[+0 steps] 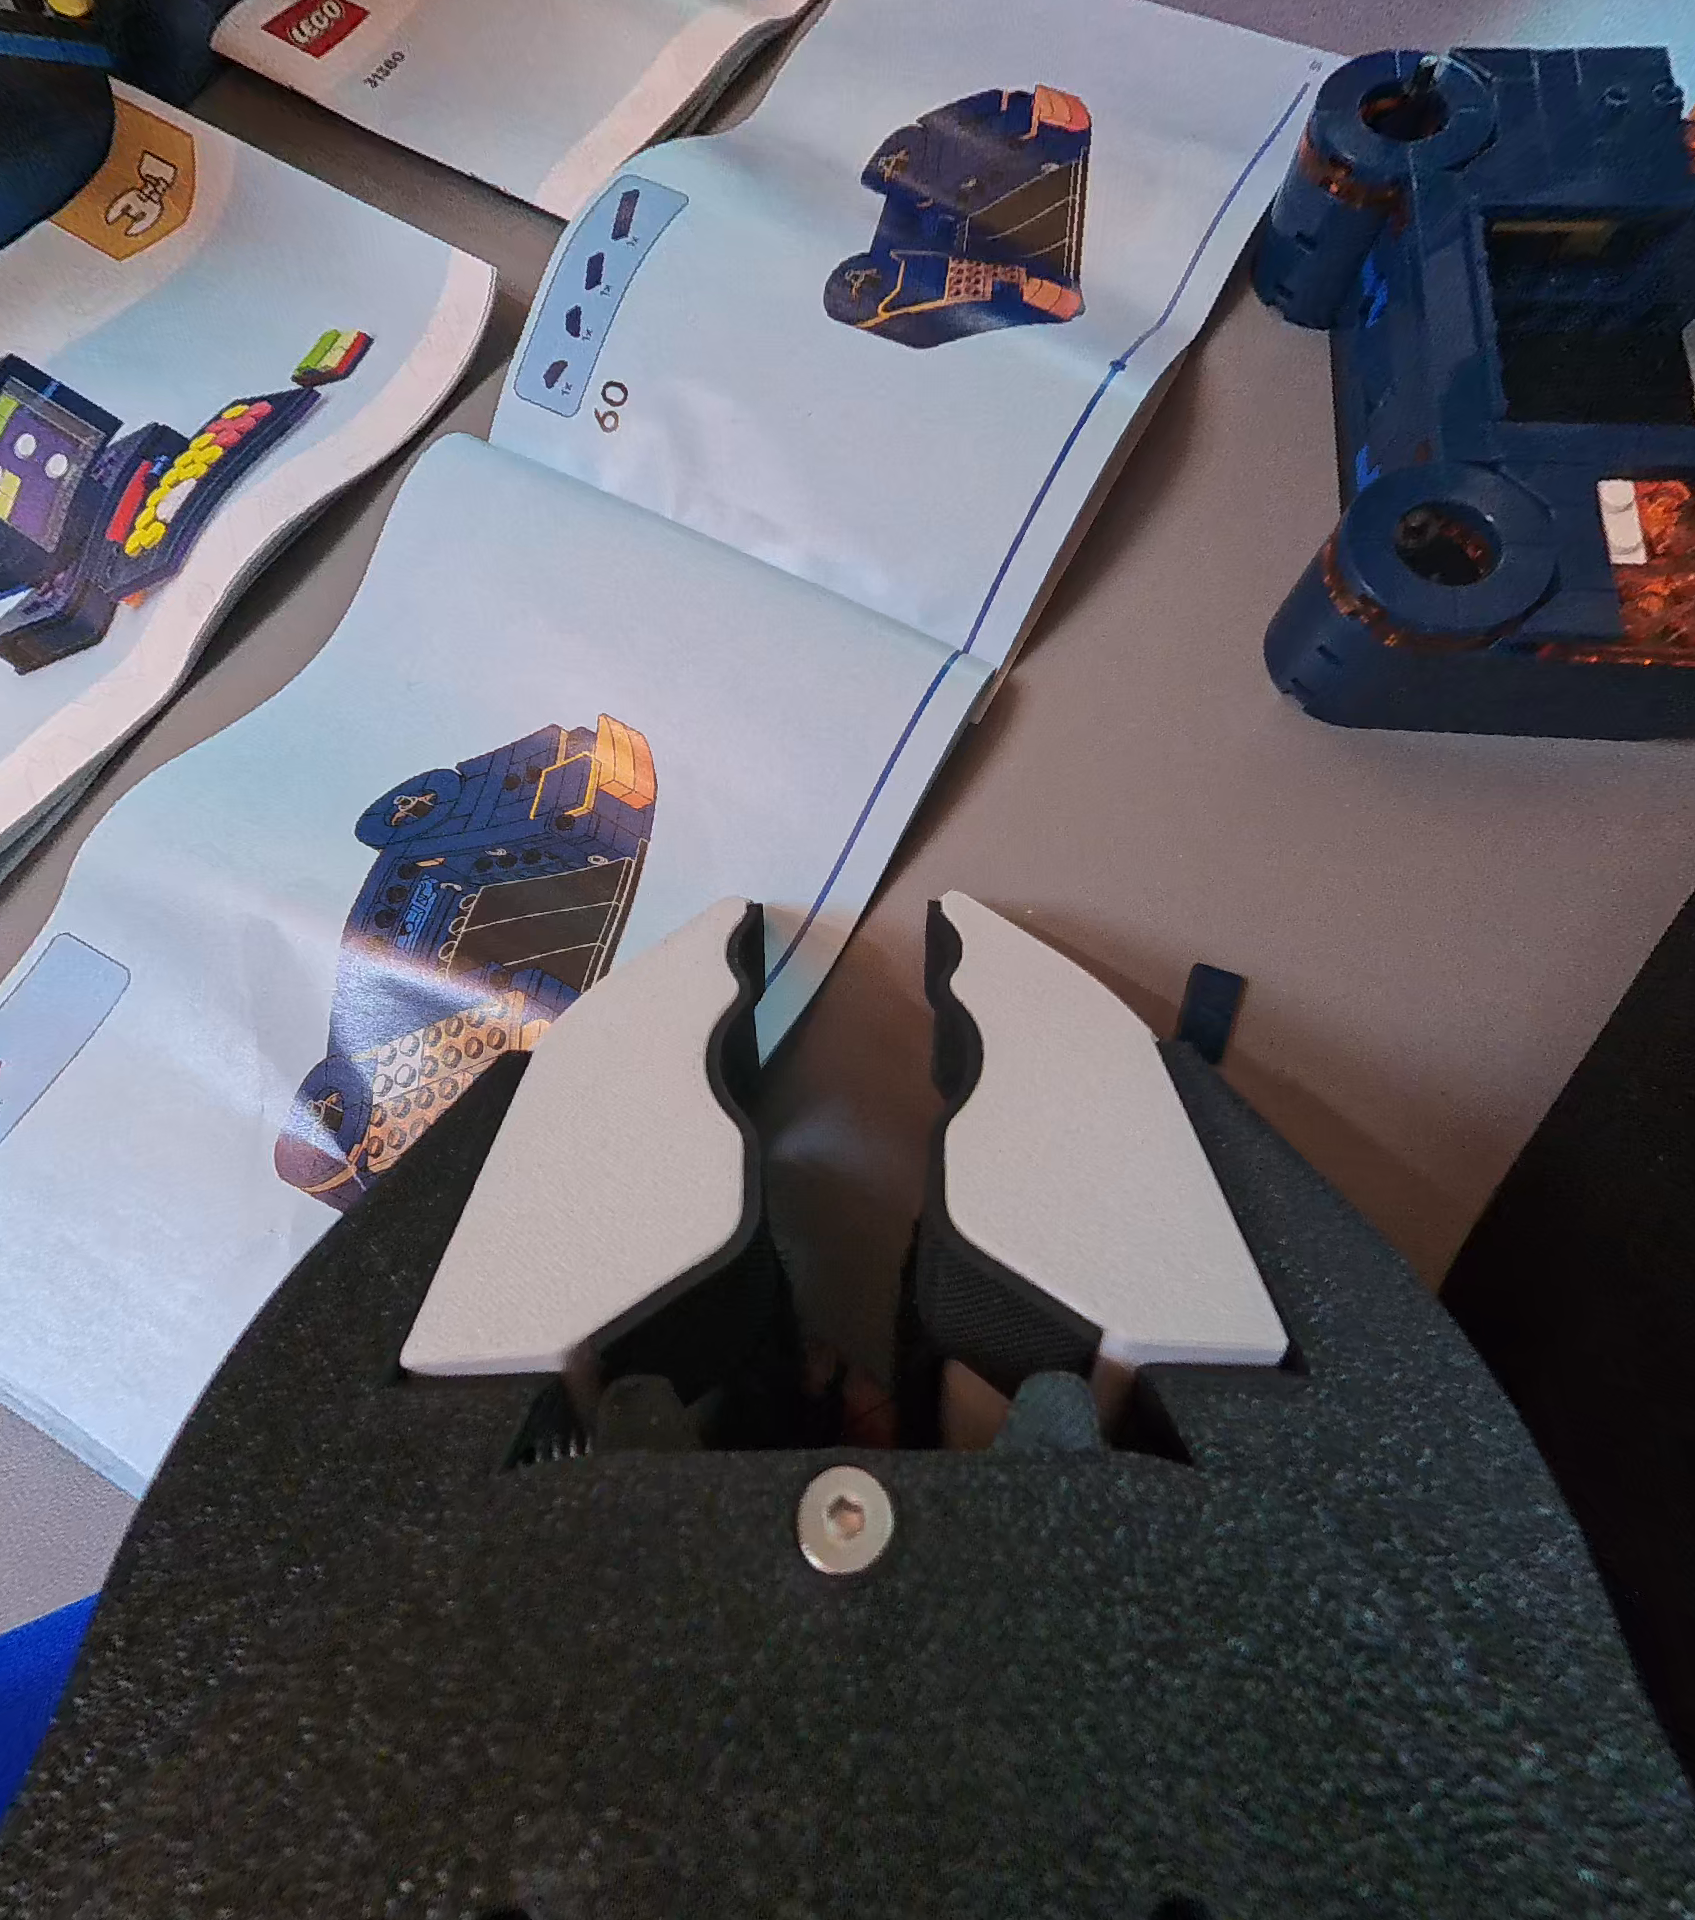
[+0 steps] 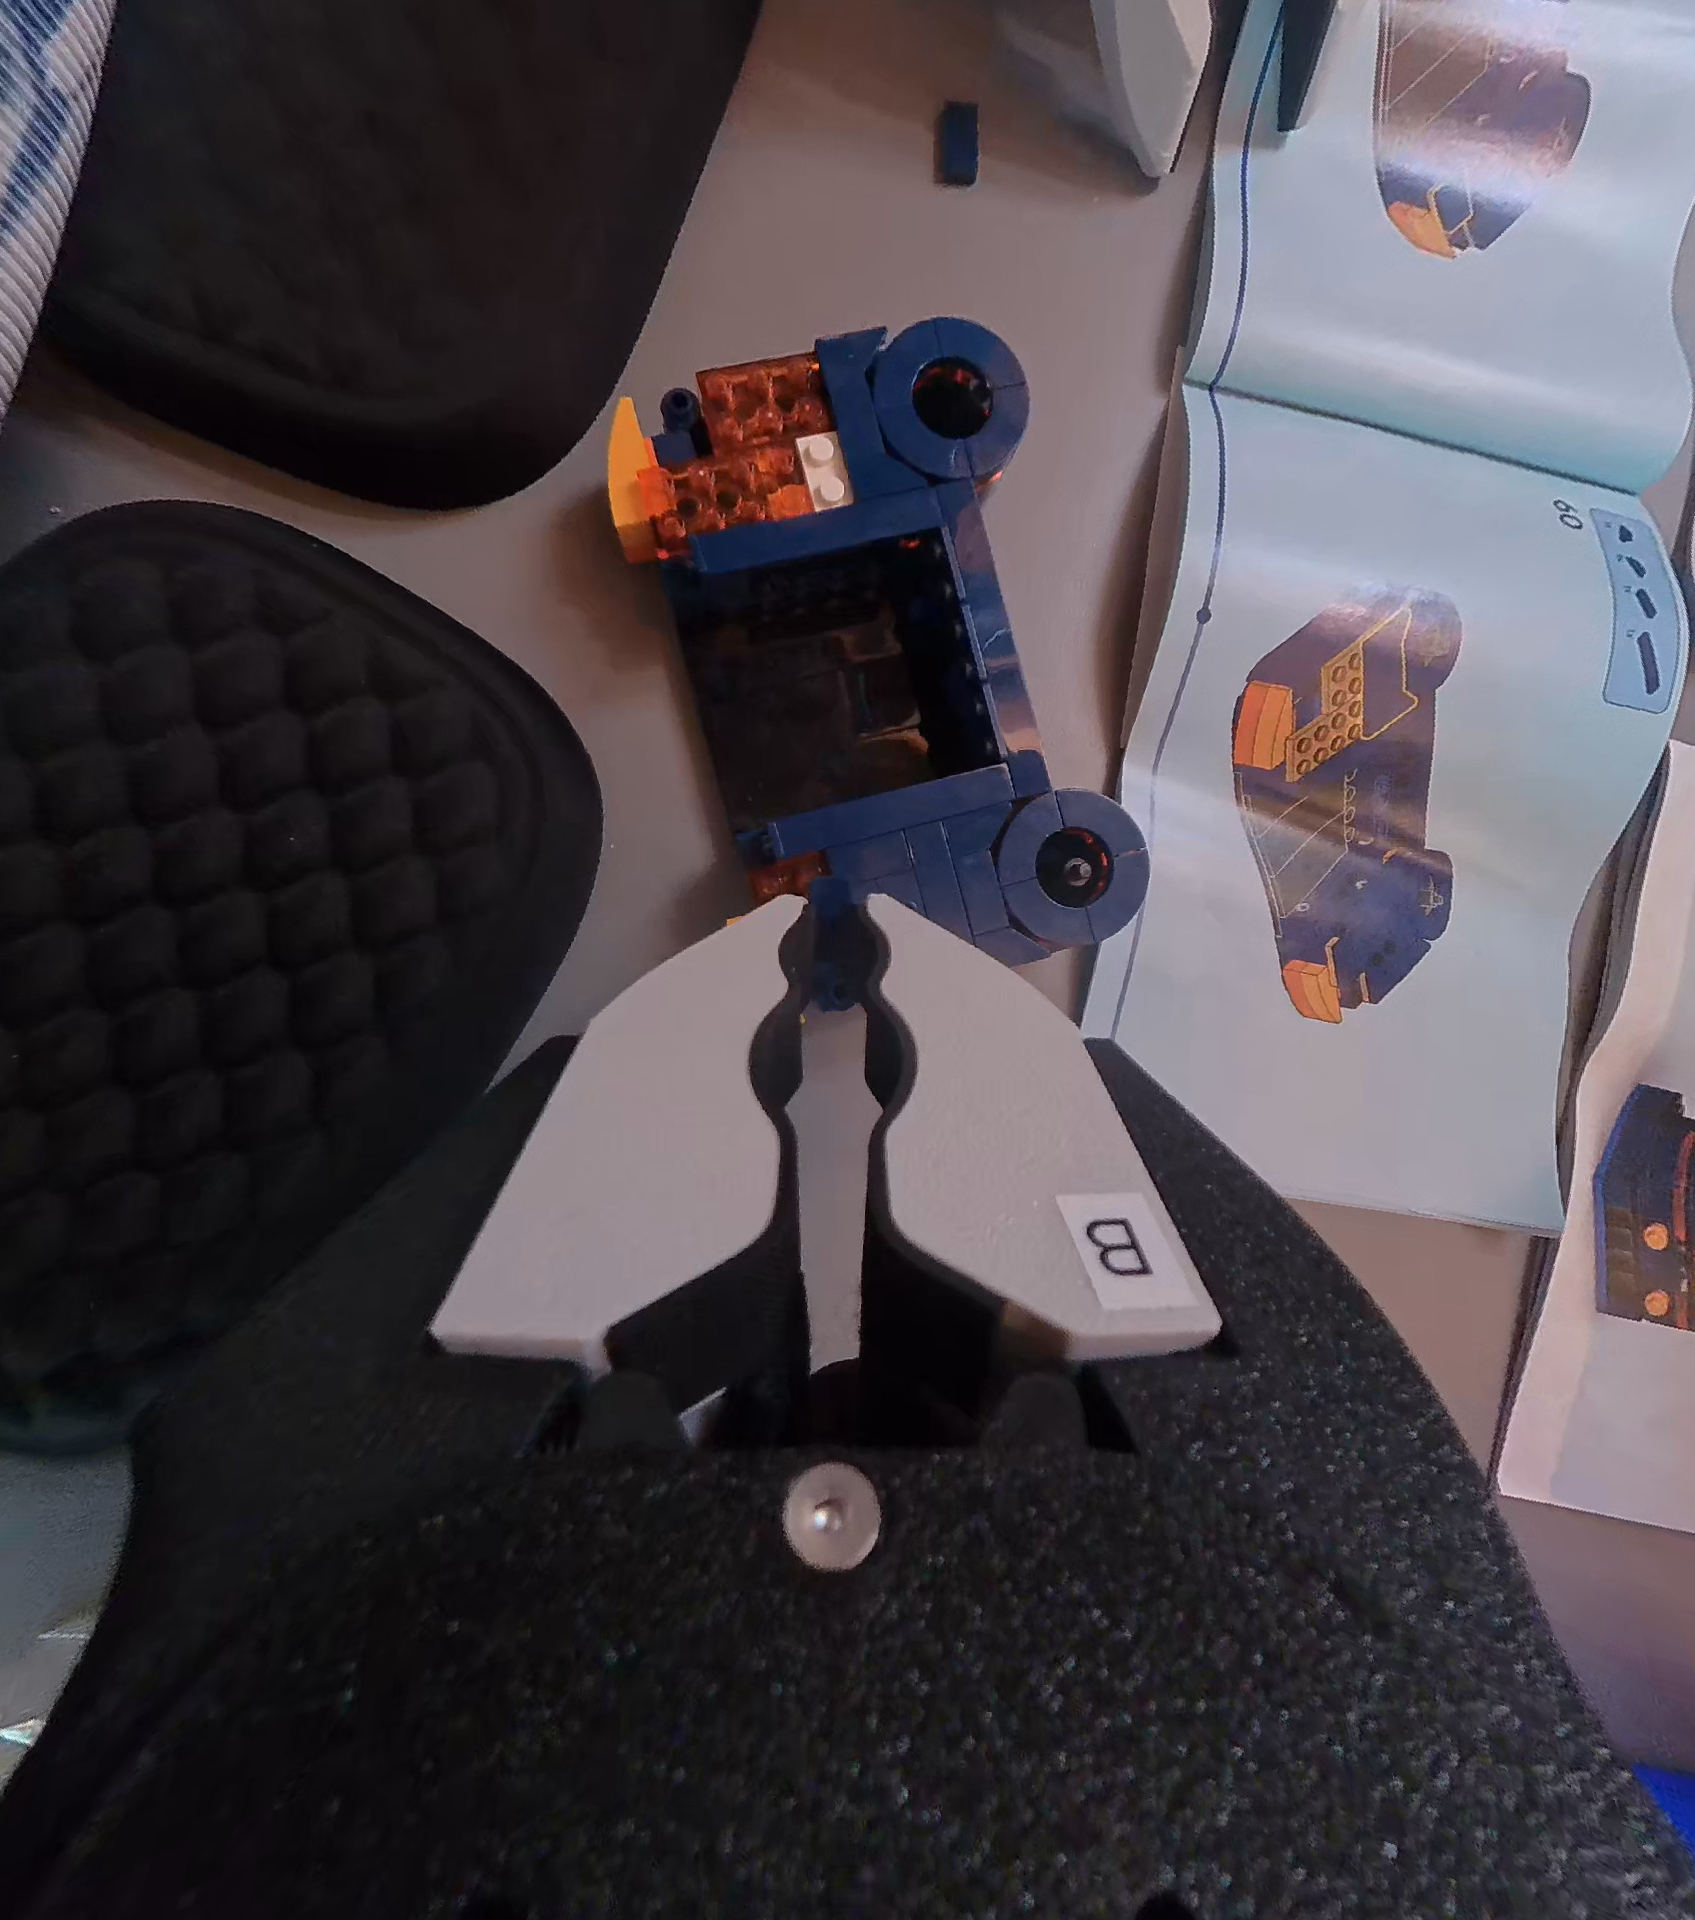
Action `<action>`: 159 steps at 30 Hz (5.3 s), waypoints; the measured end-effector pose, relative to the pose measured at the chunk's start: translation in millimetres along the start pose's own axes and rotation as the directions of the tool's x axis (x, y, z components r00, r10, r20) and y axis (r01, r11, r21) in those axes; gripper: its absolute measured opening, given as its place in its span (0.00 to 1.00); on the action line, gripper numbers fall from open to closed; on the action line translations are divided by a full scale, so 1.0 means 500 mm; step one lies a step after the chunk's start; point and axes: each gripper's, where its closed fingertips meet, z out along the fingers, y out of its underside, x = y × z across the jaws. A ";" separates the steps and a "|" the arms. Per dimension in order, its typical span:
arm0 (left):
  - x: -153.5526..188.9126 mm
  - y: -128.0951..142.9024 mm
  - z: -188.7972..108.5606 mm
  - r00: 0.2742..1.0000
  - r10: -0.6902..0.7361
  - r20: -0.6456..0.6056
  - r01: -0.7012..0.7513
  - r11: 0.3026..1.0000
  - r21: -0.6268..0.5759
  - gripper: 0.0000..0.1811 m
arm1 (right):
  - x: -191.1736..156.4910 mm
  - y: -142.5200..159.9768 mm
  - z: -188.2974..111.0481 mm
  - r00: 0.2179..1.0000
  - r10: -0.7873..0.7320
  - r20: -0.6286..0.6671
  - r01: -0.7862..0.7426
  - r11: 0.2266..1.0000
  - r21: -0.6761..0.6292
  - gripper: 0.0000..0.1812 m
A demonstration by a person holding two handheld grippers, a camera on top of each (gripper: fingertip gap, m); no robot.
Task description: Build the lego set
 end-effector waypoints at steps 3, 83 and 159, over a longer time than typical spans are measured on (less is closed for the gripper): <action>0.000 0.000 0.000 1.000 -0.002 -0.002 0.002 1.000 0.001 0.16 | 0.000 0.000 0.000 1.000 -0.002 0.001 0.002 1.000 0.002 0.03; 0.185 -0.227 0.107 0.867 0.098 -0.489 -0.076 0.995 0.065 0.05 | -0.010 0.010 -0.016 0.444 0.826 -0.347 -0.623 0.563 0.542 0.00; 0.237 -0.192 0.144 0.830 0.056 -0.555 -0.098 0.994 -0.046 0.12 | 0.008 0.013 0.008 0.555 0.684 -0.474 -0.533 0.730 0.428 0.00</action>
